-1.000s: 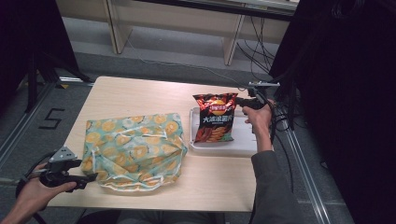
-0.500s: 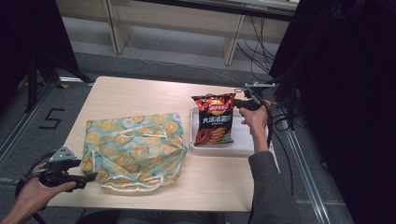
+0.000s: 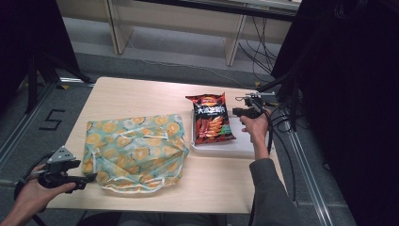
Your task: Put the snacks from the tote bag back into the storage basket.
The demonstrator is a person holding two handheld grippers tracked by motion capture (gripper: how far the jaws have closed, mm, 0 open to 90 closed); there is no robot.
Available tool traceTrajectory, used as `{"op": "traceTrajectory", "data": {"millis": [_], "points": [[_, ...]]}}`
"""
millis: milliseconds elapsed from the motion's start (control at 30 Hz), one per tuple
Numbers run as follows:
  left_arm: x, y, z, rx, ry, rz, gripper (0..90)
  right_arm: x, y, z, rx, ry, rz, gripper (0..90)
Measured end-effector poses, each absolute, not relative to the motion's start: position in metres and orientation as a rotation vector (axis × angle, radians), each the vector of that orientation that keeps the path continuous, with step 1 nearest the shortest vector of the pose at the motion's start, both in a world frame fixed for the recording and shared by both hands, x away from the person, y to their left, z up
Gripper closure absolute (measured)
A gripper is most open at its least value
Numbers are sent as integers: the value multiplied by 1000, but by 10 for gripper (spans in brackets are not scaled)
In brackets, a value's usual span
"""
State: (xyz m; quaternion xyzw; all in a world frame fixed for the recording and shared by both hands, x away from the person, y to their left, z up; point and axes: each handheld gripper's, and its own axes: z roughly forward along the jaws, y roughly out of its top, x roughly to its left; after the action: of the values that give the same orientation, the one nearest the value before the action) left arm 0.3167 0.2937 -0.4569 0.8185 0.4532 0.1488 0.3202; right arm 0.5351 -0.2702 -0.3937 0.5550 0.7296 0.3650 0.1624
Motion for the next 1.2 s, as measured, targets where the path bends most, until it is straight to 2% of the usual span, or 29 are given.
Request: {"op": "traceTrajectory", "data": {"millis": [333, 600, 700, 933, 967, 1200], "points": [[316, 294, -457, 2097, 1231, 416, 202, 516, -279, -389, 1475, 2075, 1137, 679], [317, 296, -456, 2105, 1226, 400, 196, 489, -276, -384, 1420, 2046, 1269, 554], [316, 295, -455, 2055, 1234, 402, 196, 479, -270, -382, 1400, 2057, 1256, 513], [315, 296, -453, 2081, 1213, 402, 194, 465, -260, -382, 1353, 2085, 1275, 484], [315, 293, -455, 2037, 1230, 389, 194, 463, -258, -383, 1354, 2084, 1284, 483], [314, 295, -452, 2089, 1224, 407, 194, 446, -250, -387, 1360, 2106, 1316, 468]]}}
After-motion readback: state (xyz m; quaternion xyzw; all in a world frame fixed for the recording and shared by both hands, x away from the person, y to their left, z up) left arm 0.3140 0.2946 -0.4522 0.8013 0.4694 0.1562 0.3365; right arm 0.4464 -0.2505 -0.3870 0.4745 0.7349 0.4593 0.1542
